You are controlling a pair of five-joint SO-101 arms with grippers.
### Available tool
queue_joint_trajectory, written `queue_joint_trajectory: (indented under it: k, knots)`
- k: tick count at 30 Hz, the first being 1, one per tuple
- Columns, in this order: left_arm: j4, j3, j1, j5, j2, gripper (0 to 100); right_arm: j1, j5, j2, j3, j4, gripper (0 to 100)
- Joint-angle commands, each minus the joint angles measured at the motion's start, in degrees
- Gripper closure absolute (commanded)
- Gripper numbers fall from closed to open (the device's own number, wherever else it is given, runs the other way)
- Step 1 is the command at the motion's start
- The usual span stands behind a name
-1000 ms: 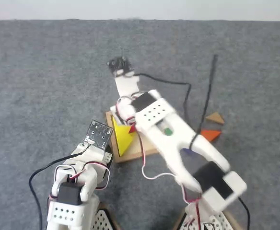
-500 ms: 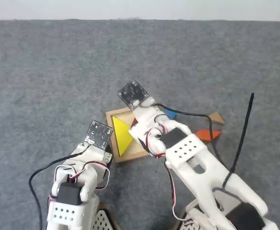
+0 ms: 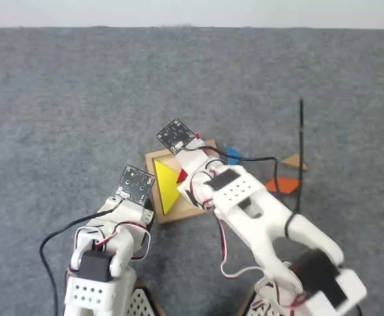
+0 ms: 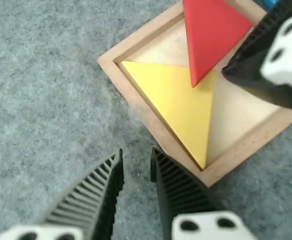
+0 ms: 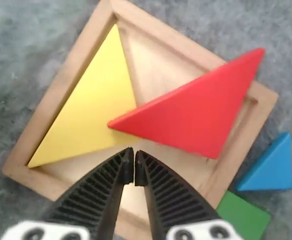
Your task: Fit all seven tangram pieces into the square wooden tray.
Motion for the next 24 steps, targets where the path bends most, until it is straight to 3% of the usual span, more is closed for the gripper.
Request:
queue_joint_trajectory:
  k: [1,24]
  knots:
    - [0.3,-0.4,0.0,0.8,0.1,91,1.0,0.6,1.3,-5.4,-0.8,99.1]
    - [0.3,-0.4,0.0,0.8,0.1,91,0.6,0.7,11.4,-17.2,-0.8,99.1]
